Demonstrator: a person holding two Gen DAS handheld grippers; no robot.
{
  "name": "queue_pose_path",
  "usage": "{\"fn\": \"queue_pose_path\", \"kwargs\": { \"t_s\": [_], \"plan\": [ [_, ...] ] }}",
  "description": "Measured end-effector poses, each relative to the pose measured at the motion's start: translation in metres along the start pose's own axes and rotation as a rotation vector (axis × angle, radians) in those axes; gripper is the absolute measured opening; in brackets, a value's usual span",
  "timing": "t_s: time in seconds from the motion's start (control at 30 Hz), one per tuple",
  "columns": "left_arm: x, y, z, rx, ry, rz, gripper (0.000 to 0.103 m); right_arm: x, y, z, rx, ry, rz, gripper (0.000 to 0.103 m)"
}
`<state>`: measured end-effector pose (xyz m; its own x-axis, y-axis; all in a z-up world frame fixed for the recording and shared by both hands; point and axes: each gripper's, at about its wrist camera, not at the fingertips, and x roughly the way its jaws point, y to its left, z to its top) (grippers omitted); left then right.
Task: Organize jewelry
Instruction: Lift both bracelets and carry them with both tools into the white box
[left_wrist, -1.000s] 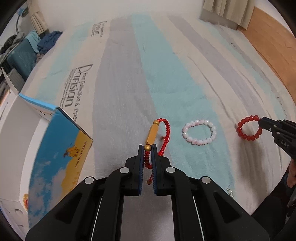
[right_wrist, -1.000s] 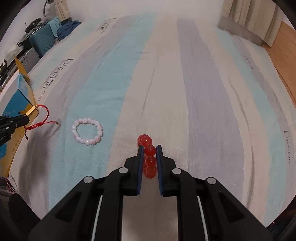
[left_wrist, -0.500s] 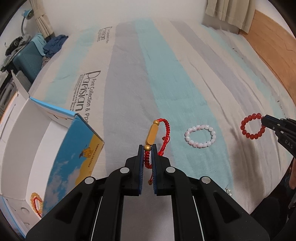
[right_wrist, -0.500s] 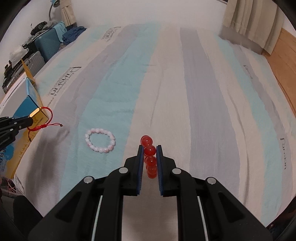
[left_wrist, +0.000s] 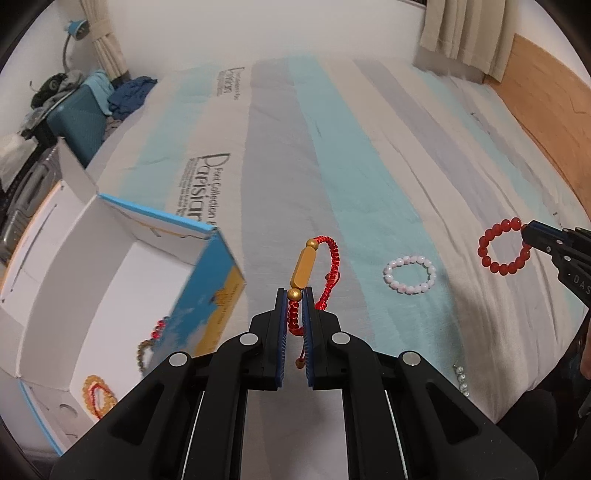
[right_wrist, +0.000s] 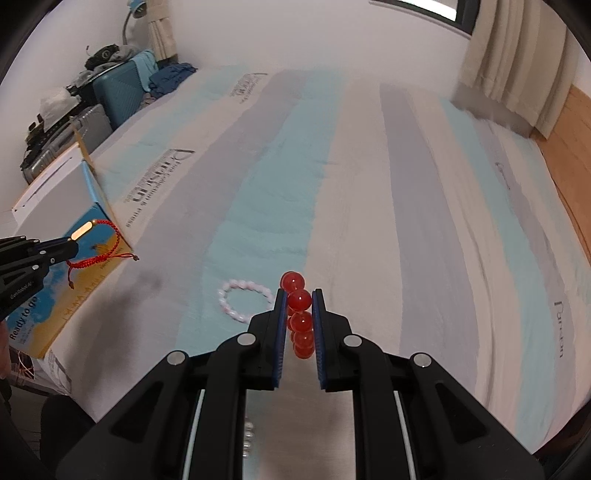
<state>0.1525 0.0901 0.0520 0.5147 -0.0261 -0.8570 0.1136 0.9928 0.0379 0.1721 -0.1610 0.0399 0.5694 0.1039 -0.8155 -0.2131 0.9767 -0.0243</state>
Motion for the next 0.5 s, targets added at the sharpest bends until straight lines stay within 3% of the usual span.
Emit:
{"fn": "queue_pose_path", "kwargs": {
  "t_s": [0.5],
  "plan": [
    [-0.069,0.07,-0.017,-0.083,-0.068,0.067,0.007,-0.046,0.089,0.031,-0.107,-0.083,0.063,0.013]
  ]
}}
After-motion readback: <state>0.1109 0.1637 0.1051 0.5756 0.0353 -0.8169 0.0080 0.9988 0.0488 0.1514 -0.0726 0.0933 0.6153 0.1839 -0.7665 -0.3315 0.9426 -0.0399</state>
